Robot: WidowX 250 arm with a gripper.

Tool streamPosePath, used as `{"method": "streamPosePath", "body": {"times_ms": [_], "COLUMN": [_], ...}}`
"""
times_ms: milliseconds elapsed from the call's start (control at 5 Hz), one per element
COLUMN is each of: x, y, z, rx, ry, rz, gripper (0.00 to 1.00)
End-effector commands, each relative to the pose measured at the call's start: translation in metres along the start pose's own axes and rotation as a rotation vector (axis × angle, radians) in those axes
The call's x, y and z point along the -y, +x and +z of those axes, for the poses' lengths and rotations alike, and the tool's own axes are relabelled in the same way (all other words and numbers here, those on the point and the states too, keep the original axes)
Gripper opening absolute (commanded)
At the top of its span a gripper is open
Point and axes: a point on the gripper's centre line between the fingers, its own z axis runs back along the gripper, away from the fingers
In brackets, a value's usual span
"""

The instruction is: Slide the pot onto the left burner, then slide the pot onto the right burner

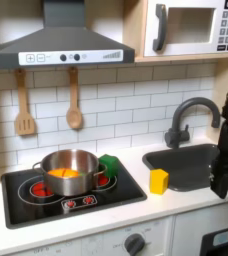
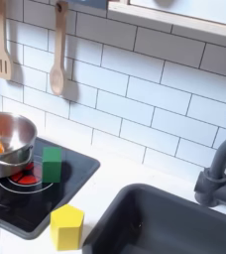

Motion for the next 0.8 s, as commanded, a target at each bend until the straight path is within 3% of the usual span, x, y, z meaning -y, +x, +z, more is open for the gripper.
{"method": "streamPosePath", "body": {"times_ms": [0, 200, 400, 600], "x": [0.0, -0.002, -0.009, -0.016], "y": [0.027, 0.039, 0.055, 0.067], "z": [0.01, 0.014, 0.008, 0.002], "rx": [0.044, 0.068, 0.11, 0.1], "ry": [-0.06, -0.068, -0.062, -0.053], "rz": [0.063, 0.092, 0.134, 0.157], "gripper": [1.0, 1.0, 1.0, 1.0]}}
